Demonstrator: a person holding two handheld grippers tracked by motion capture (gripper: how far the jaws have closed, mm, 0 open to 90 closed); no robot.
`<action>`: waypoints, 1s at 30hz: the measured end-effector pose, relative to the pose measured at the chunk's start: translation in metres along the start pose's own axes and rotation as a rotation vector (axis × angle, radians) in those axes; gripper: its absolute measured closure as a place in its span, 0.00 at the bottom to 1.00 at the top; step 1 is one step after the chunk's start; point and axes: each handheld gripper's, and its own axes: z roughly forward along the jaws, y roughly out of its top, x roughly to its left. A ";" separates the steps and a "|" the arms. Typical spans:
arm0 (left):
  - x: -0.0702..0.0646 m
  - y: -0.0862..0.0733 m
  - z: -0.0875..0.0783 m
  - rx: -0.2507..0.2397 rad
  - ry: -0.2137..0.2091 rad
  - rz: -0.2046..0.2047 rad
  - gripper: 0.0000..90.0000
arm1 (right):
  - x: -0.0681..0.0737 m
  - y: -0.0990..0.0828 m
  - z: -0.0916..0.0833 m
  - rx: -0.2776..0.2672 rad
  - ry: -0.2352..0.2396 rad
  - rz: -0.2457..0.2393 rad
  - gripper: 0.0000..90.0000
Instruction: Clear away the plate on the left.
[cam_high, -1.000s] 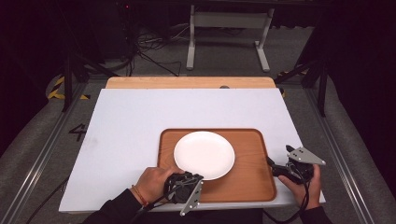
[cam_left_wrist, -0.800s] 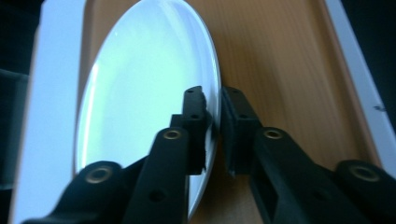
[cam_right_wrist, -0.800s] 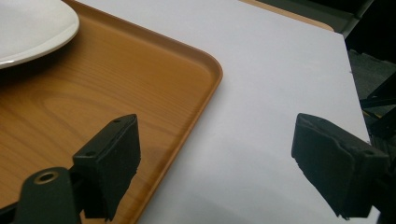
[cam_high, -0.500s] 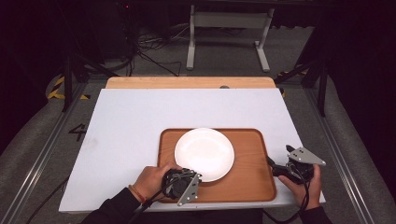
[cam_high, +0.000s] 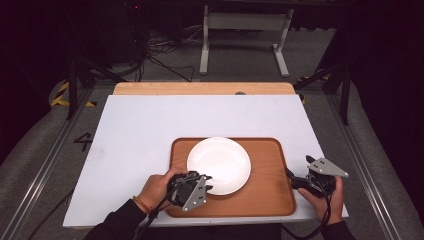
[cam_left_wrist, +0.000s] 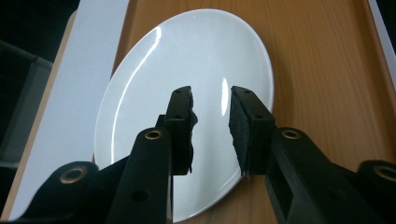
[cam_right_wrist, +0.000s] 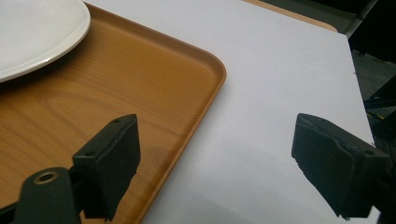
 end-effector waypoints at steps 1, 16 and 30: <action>0.001 -0.001 -0.001 0.000 0.007 -0.007 0.75 | 0.000 0.000 0.000 0.001 0.001 -0.001 0.18; 0.010 -0.014 -0.003 -0.006 0.044 -0.109 0.44 | 0.001 0.000 0.001 0.007 0.002 -0.010 0.18; 0.020 -0.025 -0.009 -0.002 0.058 -0.203 0.16 | 0.002 0.001 0.001 0.003 0.006 -0.016 0.18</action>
